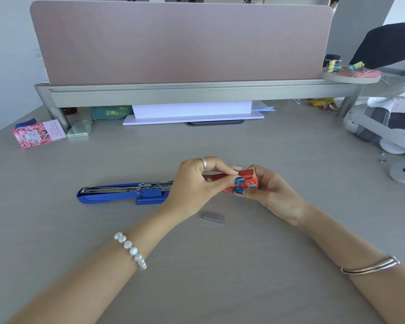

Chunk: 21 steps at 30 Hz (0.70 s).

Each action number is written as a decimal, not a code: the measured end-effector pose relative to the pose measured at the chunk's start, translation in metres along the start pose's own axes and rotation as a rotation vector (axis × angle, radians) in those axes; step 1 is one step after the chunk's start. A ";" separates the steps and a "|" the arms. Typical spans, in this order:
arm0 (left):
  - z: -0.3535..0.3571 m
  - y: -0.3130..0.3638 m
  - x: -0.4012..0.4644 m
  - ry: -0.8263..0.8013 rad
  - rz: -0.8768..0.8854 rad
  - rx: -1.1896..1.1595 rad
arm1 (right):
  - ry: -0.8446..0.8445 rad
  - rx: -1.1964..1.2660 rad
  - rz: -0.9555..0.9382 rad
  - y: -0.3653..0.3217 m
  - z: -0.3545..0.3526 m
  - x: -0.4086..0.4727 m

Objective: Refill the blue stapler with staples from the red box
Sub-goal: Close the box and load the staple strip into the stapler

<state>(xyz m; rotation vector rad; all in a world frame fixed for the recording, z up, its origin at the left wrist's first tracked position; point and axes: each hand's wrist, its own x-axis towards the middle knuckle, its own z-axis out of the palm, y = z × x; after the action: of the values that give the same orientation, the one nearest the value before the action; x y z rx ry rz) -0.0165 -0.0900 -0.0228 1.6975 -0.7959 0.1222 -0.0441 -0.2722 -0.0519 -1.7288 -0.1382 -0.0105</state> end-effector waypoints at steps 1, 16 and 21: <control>0.001 -0.001 -0.001 0.016 0.009 0.001 | 0.001 0.004 -0.003 -0.001 0.001 -0.001; 0.005 -0.019 -0.009 0.144 0.495 0.469 | -0.002 0.032 0.034 0.002 0.001 0.000; 0.009 -0.023 -0.009 0.184 0.551 0.556 | -0.011 0.043 0.026 0.003 0.001 0.001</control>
<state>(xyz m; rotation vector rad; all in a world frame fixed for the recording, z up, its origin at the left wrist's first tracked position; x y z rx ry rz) -0.0137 -0.0928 -0.0484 1.8908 -1.1414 0.9388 -0.0432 -0.2720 -0.0549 -1.6879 -0.1232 0.0207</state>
